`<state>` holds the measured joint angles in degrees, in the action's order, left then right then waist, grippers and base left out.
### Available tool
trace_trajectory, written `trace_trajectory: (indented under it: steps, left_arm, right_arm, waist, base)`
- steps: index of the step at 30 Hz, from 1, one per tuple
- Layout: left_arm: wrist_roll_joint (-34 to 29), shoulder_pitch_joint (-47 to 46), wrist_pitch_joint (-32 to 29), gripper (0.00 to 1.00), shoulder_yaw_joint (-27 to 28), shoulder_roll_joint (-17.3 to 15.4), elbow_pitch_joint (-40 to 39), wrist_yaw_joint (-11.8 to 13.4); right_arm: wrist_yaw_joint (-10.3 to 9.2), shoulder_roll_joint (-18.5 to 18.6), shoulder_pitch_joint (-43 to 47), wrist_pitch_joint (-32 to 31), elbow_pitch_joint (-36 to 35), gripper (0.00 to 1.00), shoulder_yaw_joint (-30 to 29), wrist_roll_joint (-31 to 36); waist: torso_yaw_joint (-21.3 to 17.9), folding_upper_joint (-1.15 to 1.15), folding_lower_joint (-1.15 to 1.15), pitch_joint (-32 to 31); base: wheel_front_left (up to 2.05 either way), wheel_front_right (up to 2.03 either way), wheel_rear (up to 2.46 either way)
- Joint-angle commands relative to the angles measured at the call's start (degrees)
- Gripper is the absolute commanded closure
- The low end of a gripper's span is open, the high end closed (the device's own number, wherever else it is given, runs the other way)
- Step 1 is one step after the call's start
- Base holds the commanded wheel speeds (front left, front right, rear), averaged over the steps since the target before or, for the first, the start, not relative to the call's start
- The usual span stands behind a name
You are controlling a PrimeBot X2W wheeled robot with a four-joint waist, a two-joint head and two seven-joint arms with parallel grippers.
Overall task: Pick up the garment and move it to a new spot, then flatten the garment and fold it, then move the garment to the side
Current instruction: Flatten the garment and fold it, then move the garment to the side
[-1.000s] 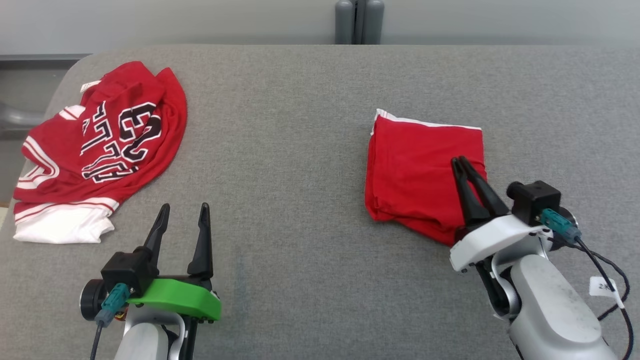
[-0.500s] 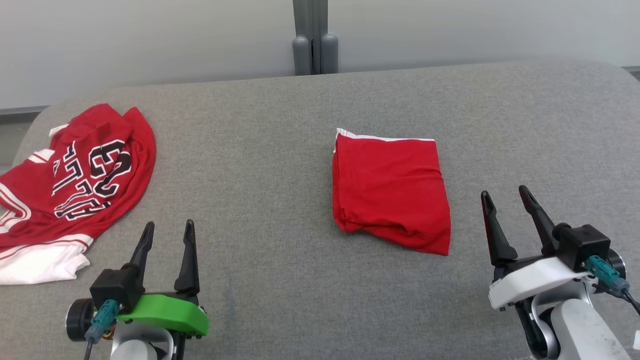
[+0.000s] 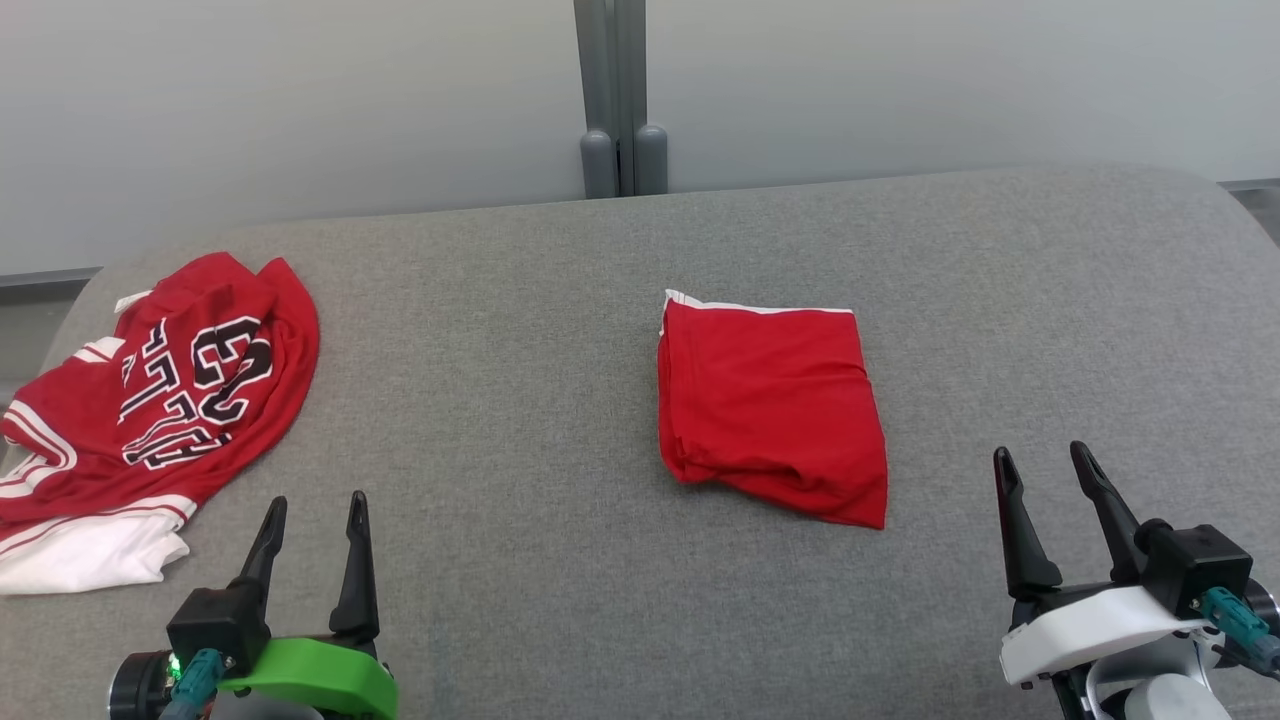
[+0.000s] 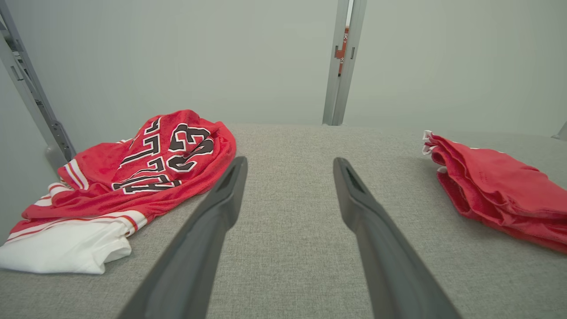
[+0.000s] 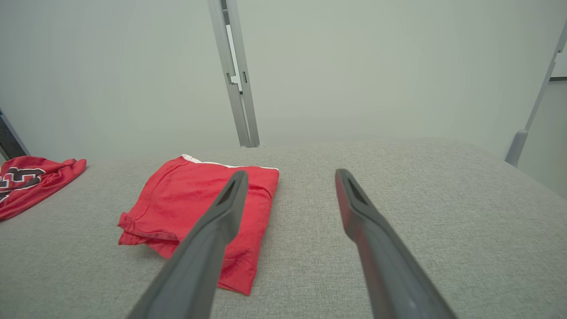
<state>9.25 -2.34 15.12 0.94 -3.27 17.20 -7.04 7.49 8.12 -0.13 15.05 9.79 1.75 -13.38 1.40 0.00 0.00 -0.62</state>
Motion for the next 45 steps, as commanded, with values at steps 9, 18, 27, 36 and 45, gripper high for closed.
trace_trajectory:
  steps: [9,18,27,36,45]
  left_arm:
    - [-1.0,2.1,0.0,0.0,0.0,-0.8,-1.0,0.4]
    - [-0.6,2.3,0.0,0.0,0.0,-0.9,-1.0,0.7]
    - [0.0,2.6,0.0,0.0,0.0,-1.2,-1.2,1.0]
    - [0.4,2.6,0.0,0.0,-0.1,-1.5,-1.0,1.3]
    - [1.0,2.8,0.0,0.0,-0.4,-1.8,-0.9,1.6]
  right_arm:
    - [0.0,-0.5,1.7,0.2,-0.1,0.0,-0.2,0.7]
    - [0.0,-0.8,1.5,0.2,0.1,0.0,0.4,1.1]
    - [0.0,-1.2,1.4,0.2,0.5,0.0,0.9,-2.2]
    - [0.0,-1.0,0.9,0.2,1.3,0.0,1.1,-3.6]
    - [0.0,-0.8,0.5,0.2,1.7,0.0,1.4,-4.5]
  waist:
    - [0.8,0.0,0.0,-0.7]
    - [1.2,0.0,0.0,-0.7]
    - [1.1,0.0,0.0,-0.9]
    - [1.2,0.0,0.0,-1.0]
    - [1.2,0.0,0.0,-1.0]
  base:
    - [0.0,0.0,0.0]
    - [0.0,0.0,0.0]
    - [0.0,0.0,0.0]
    - [0.0,0.0,0.0]
    - [0.0,0.0,0.0]
